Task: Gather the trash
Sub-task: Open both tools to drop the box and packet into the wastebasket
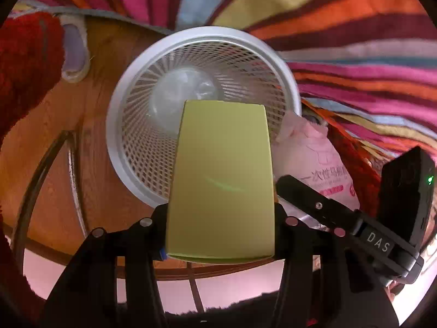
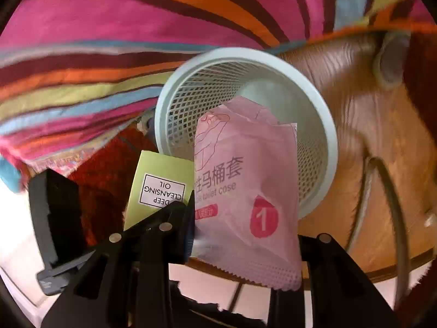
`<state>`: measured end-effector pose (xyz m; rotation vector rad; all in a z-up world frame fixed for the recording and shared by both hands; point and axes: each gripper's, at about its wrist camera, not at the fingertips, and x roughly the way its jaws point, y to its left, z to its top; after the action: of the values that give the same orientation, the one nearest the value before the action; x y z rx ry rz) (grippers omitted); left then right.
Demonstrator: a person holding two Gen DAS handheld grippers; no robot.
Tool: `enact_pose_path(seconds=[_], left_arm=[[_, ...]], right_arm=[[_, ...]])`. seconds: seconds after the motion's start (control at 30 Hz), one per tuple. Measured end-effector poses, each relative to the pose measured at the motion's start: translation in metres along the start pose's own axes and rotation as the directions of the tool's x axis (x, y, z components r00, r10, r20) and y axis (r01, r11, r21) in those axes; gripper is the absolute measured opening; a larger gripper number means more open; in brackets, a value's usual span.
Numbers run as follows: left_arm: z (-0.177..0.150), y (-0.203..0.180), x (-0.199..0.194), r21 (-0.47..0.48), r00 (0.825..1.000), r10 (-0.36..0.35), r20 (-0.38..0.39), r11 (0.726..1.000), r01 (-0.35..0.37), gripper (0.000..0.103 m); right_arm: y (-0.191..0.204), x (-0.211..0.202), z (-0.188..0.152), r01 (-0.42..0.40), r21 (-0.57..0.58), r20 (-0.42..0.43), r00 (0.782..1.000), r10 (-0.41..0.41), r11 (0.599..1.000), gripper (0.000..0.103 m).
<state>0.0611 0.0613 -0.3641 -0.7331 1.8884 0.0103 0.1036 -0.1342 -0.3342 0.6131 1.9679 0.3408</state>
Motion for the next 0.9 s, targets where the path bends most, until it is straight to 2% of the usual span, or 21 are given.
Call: enact_pose_path(seconds=[0.13, 0.17, 0.2, 0.23, 0.3, 0.47, 0.53, 0.9], left_arm=[[0.006, 0.002, 0.007, 0.002, 0.999, 0.034, -0.010, 0.999, -0.034, 0.050], [0.006, 0.003, 0.009, -0.003, 0.999, 0.033, -0.018, 0.999, -0.033, 0.053], [0.007, 0.004, 0.012, -0.014, 0.999, 0.018, -0.034, 1.000, -0.019, 0.063], [0.009, 0.002, 0.013, -0.023, 0.999, 0.007, -0.043, 1.000, -0.008, 0.068], [0.009, 0.005, 0.015, -0.046, 0.998, 0.005, -0.057, 0.999, -0.008, 0.080], [0.010, 0.009, 0.017, -0.054, 0.998, -0.002, -0.062, 0.999, -0.002, 0.081], [0.010, 0.007, 0.016, -0.039, 0.998, 0.014, -0.056, 0.999, -0.016, 0.081], [0.005, 0.008, 0.013, -0.029, 0.998, 0.036, -0.054, 0.999, -0.037, 0.081]], right_arm=[[-0.009, 0.008, 0.007, -0.036, 0.045, -0.027, 0.999, 0.037, 0.998, 0.031], [-0.009, 0.008, 0.007, -0.035, 0.052, -0.030, 0.999, 0.037, 0.998, 0.031], [-0.010, 0.009, 0.007, -0.030, 0.060, -0.031, 0.999, 0.032, 0.998, 0.036], [-0.015, 0.012, 0.009, -0.026, 0.068, -0.033, 0.999, 0.028, 0.997, 0.055], [-0.018, 0.010, 0.010, -0.012, 0.089, -0.017, 1.000, 0.013, 0.996, 0.072], [-0.017, 0.010, 0.010, -0.019, 0.098, -0.010, 1.000, 0.020, 0.995, 0.073], [-0.018, 0.012, 0.011, -0.017, 0.103, -0.006, 1.000, 0.018, 0.995, 0.077], [-0.024, 0.005, 0.005, -0.007, 0.126, 0.030, 1.000, 0.003, 0.992, 0.077]])
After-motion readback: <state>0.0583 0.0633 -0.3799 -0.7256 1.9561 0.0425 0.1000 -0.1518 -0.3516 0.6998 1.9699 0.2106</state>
